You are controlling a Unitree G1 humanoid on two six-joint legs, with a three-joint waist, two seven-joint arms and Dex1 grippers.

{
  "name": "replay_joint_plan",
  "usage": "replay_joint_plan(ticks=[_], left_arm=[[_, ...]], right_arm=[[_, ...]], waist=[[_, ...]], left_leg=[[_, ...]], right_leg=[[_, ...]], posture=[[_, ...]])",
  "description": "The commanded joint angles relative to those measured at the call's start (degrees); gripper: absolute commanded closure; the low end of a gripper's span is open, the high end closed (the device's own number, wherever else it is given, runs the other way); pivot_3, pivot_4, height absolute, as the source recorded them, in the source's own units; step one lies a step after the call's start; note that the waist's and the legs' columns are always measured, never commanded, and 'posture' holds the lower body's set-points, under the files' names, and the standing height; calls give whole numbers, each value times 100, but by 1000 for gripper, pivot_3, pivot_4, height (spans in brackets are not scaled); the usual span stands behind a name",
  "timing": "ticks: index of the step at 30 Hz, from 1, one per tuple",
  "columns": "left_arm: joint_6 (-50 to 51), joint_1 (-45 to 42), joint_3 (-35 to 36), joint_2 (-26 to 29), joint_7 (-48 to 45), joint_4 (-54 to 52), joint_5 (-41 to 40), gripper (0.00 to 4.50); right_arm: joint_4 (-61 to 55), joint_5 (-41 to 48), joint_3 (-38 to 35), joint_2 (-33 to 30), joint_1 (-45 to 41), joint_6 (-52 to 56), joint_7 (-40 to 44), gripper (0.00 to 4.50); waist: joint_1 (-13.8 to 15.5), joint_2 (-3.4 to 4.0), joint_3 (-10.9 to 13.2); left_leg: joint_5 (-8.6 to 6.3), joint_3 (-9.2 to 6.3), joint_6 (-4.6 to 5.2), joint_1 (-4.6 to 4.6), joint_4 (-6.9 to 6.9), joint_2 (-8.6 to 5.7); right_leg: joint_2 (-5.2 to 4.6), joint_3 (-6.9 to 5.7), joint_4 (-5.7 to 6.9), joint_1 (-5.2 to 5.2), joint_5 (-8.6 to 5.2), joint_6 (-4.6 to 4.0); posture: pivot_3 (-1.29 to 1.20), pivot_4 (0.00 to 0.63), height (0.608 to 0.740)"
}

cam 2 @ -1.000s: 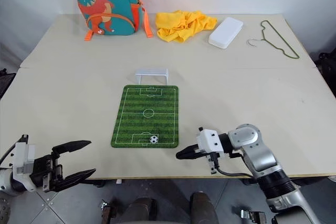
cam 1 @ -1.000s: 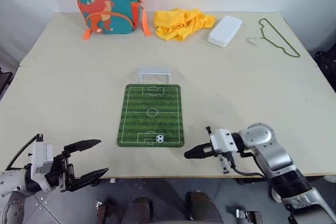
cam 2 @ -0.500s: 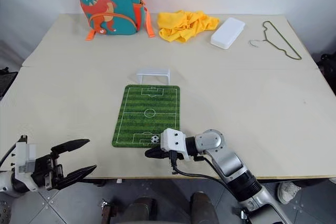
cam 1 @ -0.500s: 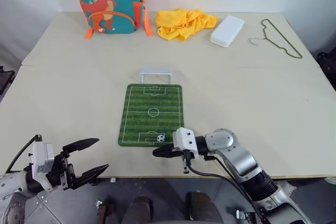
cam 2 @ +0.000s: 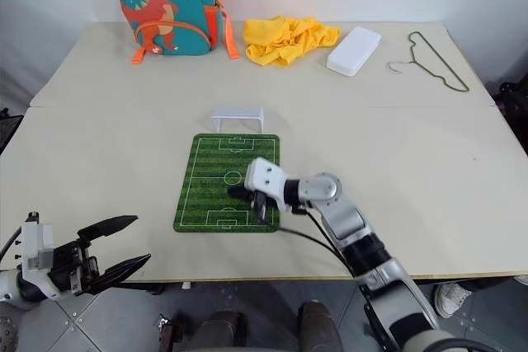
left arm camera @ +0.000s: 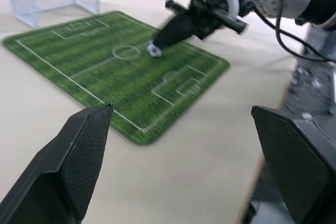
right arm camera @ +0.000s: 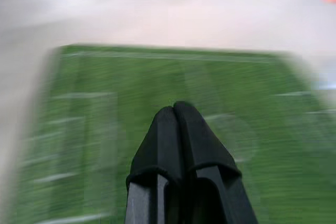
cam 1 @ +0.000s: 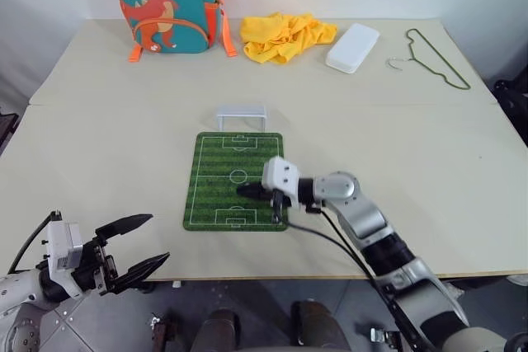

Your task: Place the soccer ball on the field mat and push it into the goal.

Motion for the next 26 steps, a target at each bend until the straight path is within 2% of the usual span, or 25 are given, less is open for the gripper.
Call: replay_joint_plan(ticks=[1, 4, 9, 14, 20, 26], left_arm=[[115, -174, 124, -209, 490, -139, -246, 0], [156, -299, 171, -316, 752, -125, -260, 0], [-29, -511, 257, -383, 1136, 35, -40, 0], [-145, -650, 219, -310, 1529, 137, 345, 0], [-302, -698, 202, -309, 1792, 157, 560, 0], [-412, -653, 156, -208, 1674, 189, 720, 0]], right_arm=[[185, -13, -385, 28, -50, -648, -359, 4484], [84, 141, -574, -101, 147, -807, -287, 4484], [-453, 1068, -1130, -479, 840, -1054, 397, 4484], [-661, 1802, -1863, -1240, 1396, -948, 1045, 4484], [-438, 2030, -2629, -2131, 1843, -881, 1327, 4484], [-470, 2071, -2801, -2350, 2150, -875, 1492, 4484]], waist=[[4, -1, 0], [-2, -2, -1], [6, -2, -1], [28, -2, -1], [54, -2, -1], [40, -1, -1]], left_leg=[[0, -1, 0, 0, 0, 0], [0, -1, 1, -1, 1, -4], [0, -1, 1, -1, 5, -3], [0, 2, 1, -1, 19, -2], [-1, 4, 3, 1, 22, 1], [-2, 7, 4, 3, 24, 3]], right_leg=[[0, -2, 2, 0, 0, 0], [-6, -6, 3, 1, 0, 0], [-4, -7, 3, 4, 0, 0], [-2, -5, 3, 10, 0, 0], [1, -4, -1, 17, 0, 0], [2, -2, -4, 21, 0, 0]], posture=[[0, 150, 740], [0, 150, 740], [0, 150, 740], [0, 150, 740], [0, 150, 740], [0, 150, 740]])
